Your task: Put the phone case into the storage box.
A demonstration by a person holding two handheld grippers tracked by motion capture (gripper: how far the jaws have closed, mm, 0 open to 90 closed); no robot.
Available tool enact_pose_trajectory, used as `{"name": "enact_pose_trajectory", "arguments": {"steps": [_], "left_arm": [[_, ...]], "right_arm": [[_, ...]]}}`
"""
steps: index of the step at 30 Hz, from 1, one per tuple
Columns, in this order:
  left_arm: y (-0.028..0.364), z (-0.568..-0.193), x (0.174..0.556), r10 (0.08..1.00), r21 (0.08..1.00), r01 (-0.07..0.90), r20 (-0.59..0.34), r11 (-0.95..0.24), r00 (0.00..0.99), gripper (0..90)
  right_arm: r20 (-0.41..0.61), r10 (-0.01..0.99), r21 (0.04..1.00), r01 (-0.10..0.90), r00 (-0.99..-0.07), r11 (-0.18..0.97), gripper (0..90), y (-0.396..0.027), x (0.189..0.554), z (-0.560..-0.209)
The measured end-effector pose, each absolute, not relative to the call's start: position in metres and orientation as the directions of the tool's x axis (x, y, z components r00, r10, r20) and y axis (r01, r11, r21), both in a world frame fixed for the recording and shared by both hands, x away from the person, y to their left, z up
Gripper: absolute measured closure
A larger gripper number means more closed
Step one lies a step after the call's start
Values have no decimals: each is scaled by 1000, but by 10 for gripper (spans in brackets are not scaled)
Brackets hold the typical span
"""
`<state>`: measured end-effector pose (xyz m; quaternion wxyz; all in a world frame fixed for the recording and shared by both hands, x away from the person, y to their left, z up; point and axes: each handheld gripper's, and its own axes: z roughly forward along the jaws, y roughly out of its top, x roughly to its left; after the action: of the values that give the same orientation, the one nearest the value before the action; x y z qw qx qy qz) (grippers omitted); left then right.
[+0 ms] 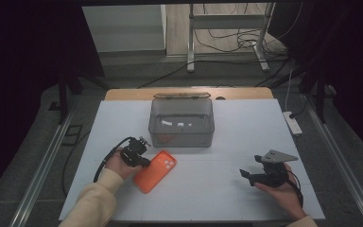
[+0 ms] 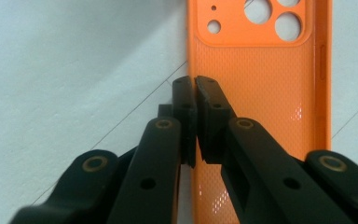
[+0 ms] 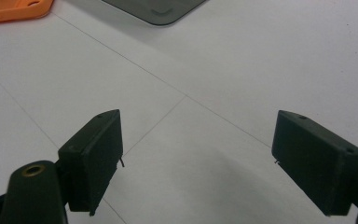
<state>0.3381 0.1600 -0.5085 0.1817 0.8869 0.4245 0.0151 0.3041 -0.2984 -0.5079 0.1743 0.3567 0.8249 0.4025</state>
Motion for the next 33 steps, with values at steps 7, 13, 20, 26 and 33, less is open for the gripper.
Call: {"name": "enact_pose_trajectory", "arguments": {"steps": [7,13,20,26,33], "left_arm": [[158,-508,339,760,325,748,-119,-579,639,877],[156,-508,339,763,319,750,-111,-580,637,874],[154,-507,339,764,303,751,-101,-586,637,873],[153,-506,339,766,301,749,-86,-590,637,881],[155,-507,336,762,322,742,-84,-589,642,885]], "right_arm": [[-1,729,789,447,-685,422,164,-299,304,-508],[-4,730,788,447,-684,423,164,-298,304,-508],[-3,730,788,447,-684,423,164,-298,304,-508],[-3,728,790,445,-686,422,165,-298,304,-508],[-3,729,791,445,-684,421,165,-298,304,-508]]}}
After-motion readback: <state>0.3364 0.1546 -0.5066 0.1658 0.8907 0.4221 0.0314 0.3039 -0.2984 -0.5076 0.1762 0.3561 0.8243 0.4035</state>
